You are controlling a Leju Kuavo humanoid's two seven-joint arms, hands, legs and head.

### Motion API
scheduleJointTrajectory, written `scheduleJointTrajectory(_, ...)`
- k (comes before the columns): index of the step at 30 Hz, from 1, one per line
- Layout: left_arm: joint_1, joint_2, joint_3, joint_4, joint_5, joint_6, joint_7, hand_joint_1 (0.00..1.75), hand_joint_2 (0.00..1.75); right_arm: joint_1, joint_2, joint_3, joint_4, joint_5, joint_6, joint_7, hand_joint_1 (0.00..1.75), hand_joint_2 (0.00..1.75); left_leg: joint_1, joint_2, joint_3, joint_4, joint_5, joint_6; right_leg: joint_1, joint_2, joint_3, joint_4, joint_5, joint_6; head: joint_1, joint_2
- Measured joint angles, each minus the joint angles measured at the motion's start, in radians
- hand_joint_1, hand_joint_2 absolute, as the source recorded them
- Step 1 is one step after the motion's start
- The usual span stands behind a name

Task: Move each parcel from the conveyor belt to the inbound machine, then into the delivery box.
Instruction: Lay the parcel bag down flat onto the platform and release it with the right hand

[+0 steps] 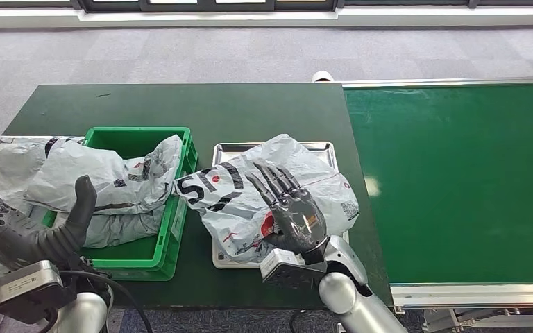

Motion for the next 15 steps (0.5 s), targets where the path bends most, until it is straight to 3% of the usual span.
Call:
scheduleJointTrajectory(9, 0.008, 0.000, 0.000, 0.004, -0.006, 0.000, 0.001, 0.00, 1.75, 0.046, 0.002, -0.086, -0.058, -0.457, 0.370, 0.022, 0.00, 1.75, 0.000, 0.000, 0.000, 0.000, 0.000, 0.000, 0.000, 0.000, 0.000, 0.000, 0.000, 0.000, 0.000, 0.000)
scheduleJointTrajectory(15, 0.010, 0.000, 0.000, 0.008, -0.016, 0.000, 0.004, 0.00, 1.75, 0.064, 0.005, -0.140, -0.059, -0.570, 0.450, 0.033, 0.00, 1.75, 0.000, 0.000, 0.000, 0.000, 0.000, 0.000, 0.000, 0.000, 0.000, 0.000, 0.000, 0.000, 0.000, 0.000)
